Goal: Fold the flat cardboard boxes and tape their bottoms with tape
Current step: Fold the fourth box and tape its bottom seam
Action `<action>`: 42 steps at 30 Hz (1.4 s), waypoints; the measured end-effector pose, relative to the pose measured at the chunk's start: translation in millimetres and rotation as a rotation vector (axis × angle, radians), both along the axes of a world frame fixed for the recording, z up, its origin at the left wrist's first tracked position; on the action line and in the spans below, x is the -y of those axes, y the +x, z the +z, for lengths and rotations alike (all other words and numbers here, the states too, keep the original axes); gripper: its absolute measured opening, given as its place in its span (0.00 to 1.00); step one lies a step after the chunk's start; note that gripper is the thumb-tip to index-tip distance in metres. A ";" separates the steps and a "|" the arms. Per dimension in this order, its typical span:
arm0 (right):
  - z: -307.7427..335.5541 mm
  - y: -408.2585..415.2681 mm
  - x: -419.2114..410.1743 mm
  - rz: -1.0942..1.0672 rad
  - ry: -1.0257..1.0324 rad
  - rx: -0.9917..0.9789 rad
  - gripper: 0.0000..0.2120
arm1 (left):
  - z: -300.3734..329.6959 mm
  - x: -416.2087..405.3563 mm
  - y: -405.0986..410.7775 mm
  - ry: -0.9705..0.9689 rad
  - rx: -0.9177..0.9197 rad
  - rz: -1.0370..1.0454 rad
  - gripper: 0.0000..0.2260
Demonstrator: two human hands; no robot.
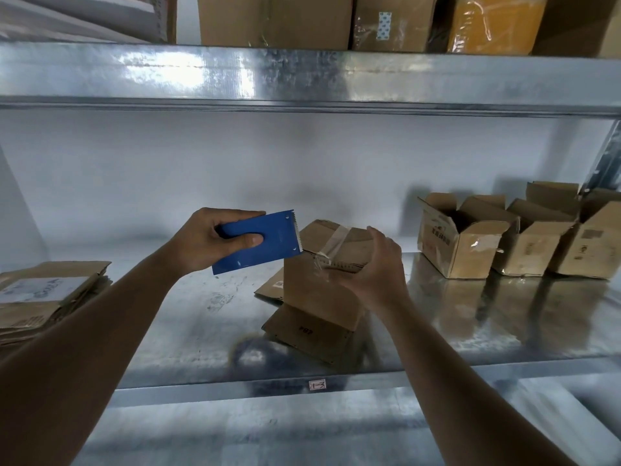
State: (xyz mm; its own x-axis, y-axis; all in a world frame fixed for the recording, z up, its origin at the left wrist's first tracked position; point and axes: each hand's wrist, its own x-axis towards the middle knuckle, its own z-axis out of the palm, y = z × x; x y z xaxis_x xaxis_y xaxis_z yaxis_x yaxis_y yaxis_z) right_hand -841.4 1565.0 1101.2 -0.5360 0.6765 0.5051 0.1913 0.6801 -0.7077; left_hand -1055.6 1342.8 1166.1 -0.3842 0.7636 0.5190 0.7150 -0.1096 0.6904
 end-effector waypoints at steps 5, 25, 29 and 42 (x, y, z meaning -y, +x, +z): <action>-10.0 2.0 -12.5 0.147 -0.143 -0.183 0.50 | -0.9 4.8 -5.1 -0.021 -0.008 -0.020 0.20; -0.2 -8.5 7.9 0.134 -0.535 -0.225 0.24 | 5.1 22.4 -6.8 0.007 0.020 -0.005 0.21; -1.2 -19.2 -2.2 0.049 -0.743 -0.296 0.21 | 3.3 21.0 -6.0 0.007 0.023 -0.006 0.20; 6.3 -23.9 -4.3 0.021 -0.916 -0.360 0.19 | -1.0 15.2 -5.4 -0.014 0.018 -0.002 0.20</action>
